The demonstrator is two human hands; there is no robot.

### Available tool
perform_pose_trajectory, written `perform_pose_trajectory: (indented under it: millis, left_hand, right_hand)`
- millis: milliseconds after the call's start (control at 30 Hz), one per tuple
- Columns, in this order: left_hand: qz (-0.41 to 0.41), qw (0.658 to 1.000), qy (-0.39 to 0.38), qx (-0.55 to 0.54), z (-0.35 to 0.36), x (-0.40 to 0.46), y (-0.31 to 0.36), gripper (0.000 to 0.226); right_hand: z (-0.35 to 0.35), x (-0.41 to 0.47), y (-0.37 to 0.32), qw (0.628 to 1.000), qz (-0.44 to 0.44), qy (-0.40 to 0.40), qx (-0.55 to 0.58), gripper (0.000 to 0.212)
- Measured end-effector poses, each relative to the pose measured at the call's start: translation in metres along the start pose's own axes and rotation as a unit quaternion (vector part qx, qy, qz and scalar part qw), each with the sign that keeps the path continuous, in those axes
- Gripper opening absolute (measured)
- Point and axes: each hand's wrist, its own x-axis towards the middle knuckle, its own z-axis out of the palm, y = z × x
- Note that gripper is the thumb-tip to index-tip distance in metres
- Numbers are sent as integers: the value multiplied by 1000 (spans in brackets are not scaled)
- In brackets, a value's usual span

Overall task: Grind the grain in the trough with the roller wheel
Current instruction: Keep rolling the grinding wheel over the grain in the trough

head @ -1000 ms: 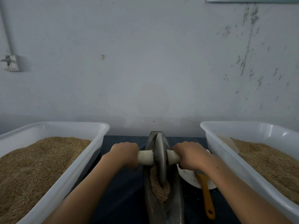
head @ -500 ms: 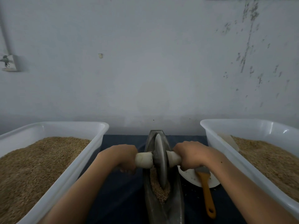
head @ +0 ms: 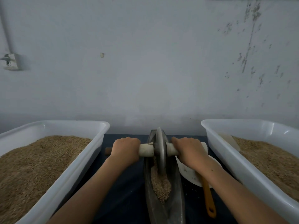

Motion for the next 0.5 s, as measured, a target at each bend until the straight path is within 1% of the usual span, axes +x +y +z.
perform_pose_trajectory:
  millis: [67,133,200,233,300,367,433,500]
  left_hand:
    - [5,997,-77,-16,-5,-1,-3,35]
    - [9,985,-165,-47,-9,-2,-6,36]
    - [14,972,-222,-79,-11,-2,-7,29]
    - [16,969,-231,-84,-11,-2,-7,22]
    - [16,975,-211,-68,-11,-2,-6,15]
    - [8,988,-152,-31,-10,-3,-3,24]
    - [-2,998,-68,-1,-6,-2,-1,32]
    - [-6,1000,0,6,-2,-2,2,29]
  right_hand:
    - [-7,2,2,998,-14,-55,-7,23]
    - [-15,2,4,992,-30,-124,-11,27]
    - [-20,0,4,984,-42,-171,-4,28]
    - [-21,-1,4,982,-43,-182,1,27]
    - [-20,0,3,984,-38,-174,1,27]
    - [-16,1,2,990,-27,-138,-4,26]
    - [-9,2,1,997,-11,-76,2,23]
    - [-1,0,0,1000,-2,-3,2,20]
